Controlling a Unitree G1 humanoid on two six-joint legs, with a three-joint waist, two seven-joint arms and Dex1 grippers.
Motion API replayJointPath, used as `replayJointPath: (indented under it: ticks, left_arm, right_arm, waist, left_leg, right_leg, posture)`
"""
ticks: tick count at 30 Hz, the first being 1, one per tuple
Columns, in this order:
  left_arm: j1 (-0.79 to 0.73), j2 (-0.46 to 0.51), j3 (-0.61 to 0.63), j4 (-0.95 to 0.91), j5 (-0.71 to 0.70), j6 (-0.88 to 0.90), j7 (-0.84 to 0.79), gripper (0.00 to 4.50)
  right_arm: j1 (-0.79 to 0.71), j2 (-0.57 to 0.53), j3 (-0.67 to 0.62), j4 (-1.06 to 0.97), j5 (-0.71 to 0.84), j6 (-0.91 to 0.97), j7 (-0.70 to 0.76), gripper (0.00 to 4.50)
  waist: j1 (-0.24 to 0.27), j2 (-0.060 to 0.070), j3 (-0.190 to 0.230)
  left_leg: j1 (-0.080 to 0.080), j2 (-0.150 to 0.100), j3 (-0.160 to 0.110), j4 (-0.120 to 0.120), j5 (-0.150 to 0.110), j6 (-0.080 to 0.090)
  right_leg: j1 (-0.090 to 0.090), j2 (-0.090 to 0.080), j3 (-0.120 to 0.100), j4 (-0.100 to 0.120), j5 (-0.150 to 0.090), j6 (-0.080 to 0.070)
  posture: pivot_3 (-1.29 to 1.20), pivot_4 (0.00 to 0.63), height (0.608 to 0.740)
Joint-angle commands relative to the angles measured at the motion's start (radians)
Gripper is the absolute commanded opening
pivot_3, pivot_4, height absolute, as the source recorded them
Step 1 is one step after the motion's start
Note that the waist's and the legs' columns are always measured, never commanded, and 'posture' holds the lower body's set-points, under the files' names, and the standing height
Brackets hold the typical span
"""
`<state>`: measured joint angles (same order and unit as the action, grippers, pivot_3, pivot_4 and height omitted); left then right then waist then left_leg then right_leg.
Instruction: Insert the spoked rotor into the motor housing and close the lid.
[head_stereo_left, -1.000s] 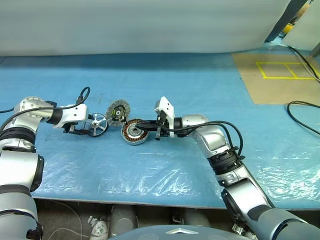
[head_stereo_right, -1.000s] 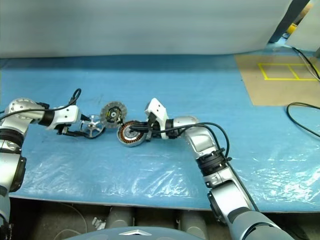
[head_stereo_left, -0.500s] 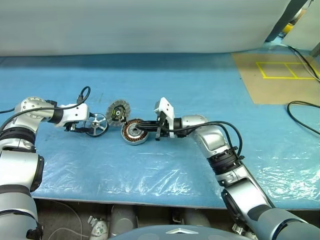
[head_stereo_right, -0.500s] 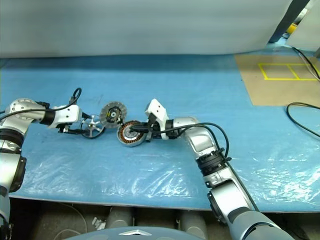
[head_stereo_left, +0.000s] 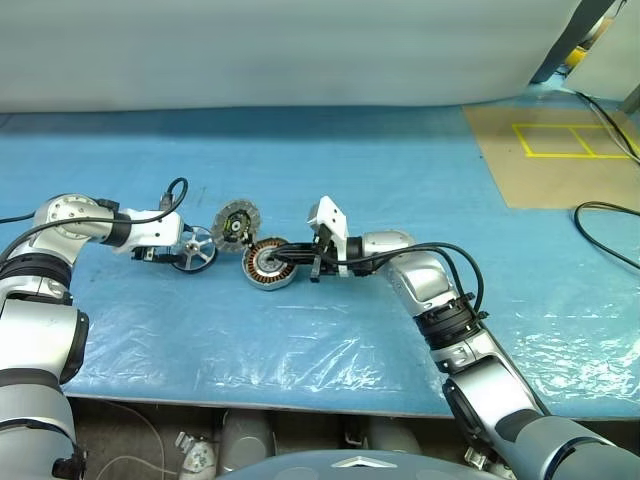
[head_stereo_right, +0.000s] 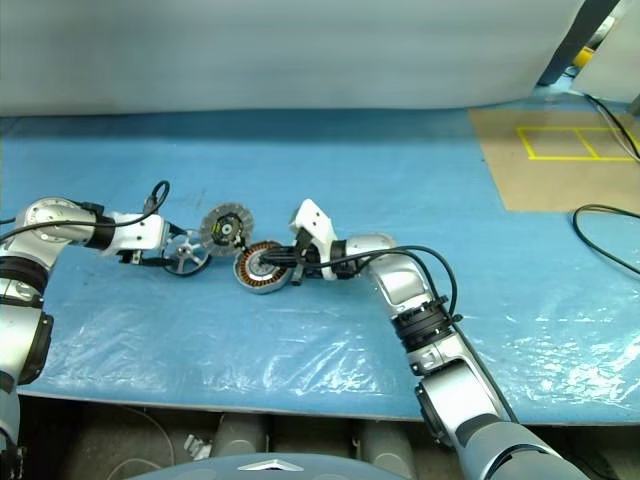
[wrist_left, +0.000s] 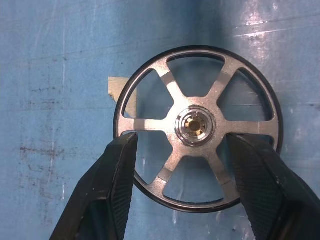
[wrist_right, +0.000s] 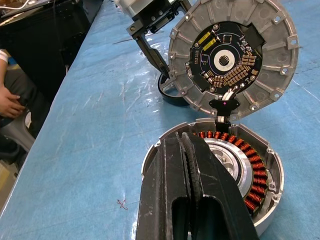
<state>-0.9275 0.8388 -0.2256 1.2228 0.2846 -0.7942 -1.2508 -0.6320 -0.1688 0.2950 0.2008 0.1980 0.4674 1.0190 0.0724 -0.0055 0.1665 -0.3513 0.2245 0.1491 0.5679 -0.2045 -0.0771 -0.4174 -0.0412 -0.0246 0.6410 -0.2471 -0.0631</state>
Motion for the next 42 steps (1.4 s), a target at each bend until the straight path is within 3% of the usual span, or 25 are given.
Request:
replayJointPath:
  ticks: [1, 10, 26, 42]
  left_arm:
    - [-0.019, 0.020, 0.025, 0.000, -0.033, -0.001, -0.024, 2.92]
    - [-0.017, 0.038, 0.002, -0.010, 0.004, -0.023, 0.032, 2.92]
    - [-0.021, 0.020, 0.016, -0.017, -0.041, -0.073, -0.023, 2.92]
    - [-0.069, -0.016, -0.017, 0.024, 0.000, 0.000, -0.057, 2.92]
  right_arm:
    - [-0.022, 0.004, 0.001, -0.008, 0.010, -0.018, 0.000, 0.00]
    - [-0.025, 0.003, 0.004, -0.001, 0.006, -0.025, 0.002, 0.00]
    - [-0.033, 0.002, 0.011, 0.024, 0.002, -0.041, 0.008, 0.00]
    - [-0.032, 0.005, 0.009, 0.017, 0.003, -0.038, -0.005, 0.00]
  waist:
    - [0.000, 0.000, 0.000]
    - [0.000, 0.000, 0.000]
    - [0.000, 0.000, 0.000]
    - [0.000, 0.000, 0.000]
  left_leg:
    - [0.000, 0.000, 0.000, 0.000, 0.000, 0.000]
    - [0.000, 0.000, 0.000, 0.000, 0.000, 0.000]
    - [0.000, 0.000, 0.000, 0.000, 0.000, 0.000]
    - [0.000, 0.000, 0.000, 0.000, 0.000, 0.000]
  right_leg:
    - [0.000, 0.000, 0.000, 0.000, 0.000, 0.000]
    - [0.000, 0.000, 0.000, 0.000, 0.000, 0.000]
    - [0.000, 0.000, 0.000, 0.000, 0.000, 0.000]
    - [0.000, 0.000, 0.000, 0.000, 0.000, 0.000]
  posture:
    - [0.00, 0.150, 0.740]
    - [0.00, 0.150, 0.740]
    - [0.00, 0.150, 0.740]
    - [0.00, 0.150, 0.740]
